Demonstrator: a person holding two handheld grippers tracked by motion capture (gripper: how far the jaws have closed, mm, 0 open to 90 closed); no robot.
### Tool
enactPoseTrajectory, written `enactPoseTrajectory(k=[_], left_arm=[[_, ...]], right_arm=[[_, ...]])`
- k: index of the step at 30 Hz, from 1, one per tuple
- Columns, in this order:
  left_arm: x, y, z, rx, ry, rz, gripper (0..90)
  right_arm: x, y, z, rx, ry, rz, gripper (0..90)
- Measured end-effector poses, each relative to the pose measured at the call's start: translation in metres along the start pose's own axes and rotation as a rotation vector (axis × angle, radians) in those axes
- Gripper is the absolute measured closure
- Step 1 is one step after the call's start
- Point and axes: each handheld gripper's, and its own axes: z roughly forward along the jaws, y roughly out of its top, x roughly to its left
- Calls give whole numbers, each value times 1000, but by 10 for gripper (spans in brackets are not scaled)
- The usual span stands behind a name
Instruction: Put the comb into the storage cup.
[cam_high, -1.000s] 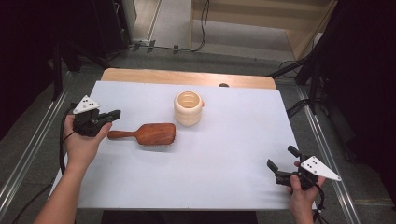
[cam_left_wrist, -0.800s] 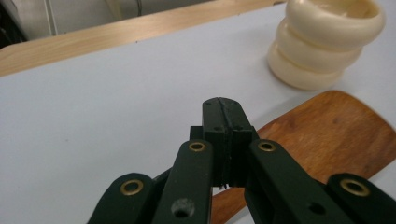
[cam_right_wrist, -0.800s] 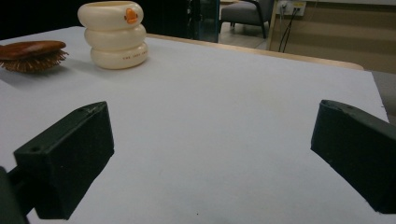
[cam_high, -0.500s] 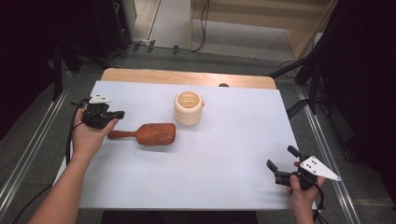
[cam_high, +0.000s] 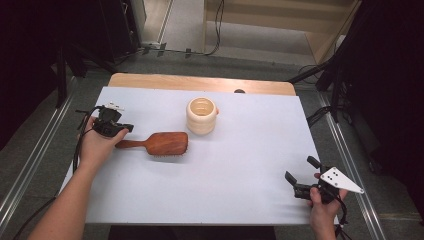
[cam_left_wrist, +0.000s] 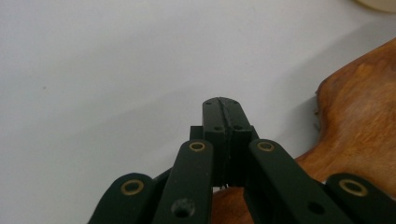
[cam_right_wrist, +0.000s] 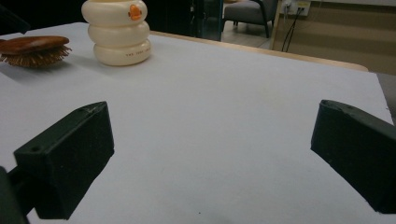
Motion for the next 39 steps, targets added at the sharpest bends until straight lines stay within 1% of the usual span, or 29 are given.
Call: enactPoseTrajectory(k=[6, 9, 11, 15, 19, 21, 23, 28, 33, 35, 39], left_arm=[[1, -4, 6, 51, -3, 7, 900], [0, -4, 7, 70, -7, 21, 900], [0, -5, 8, 79, -17, 26, 900], [-1, -5, 9, 96, -20, 31, 900], [-3, -6, 11, 118, -19, 46, 900], [-3, -7, 11, 122, -21, 53, 900], [-3, -8, 10, 116, -24, 47, 900], [-2, -12, 10, 129, -36, 57, 900], [-5, -18, 7, 128, -48, 66, 900], [-7, -21, 5, 124, -52, 62, 900], [-10, -26, 2, 125, -64, 75, 900]], right_arm=[[0, 0, 0, 1, 3, -1, 0], [0, 0, 0, 1, 4, -1, 0], [0, 0, 0, 0, 3, 1, 0], [0, 0, 0, -2, -4, 4, 0], [0, 0, -1, -2, -11, 3, 0], [0, 0, -1, -5, -10, 6, 0], [0, 0, -2, -8, -5, 9, 0], [-1, 0, -2, -14, 9, 10, 0], [0, 0, -2, -7, 10, 11, 0], [-1, 0, -2, -8, 13, 11, 0], [-2, 0, -2, -15, 21, 18, 0]])
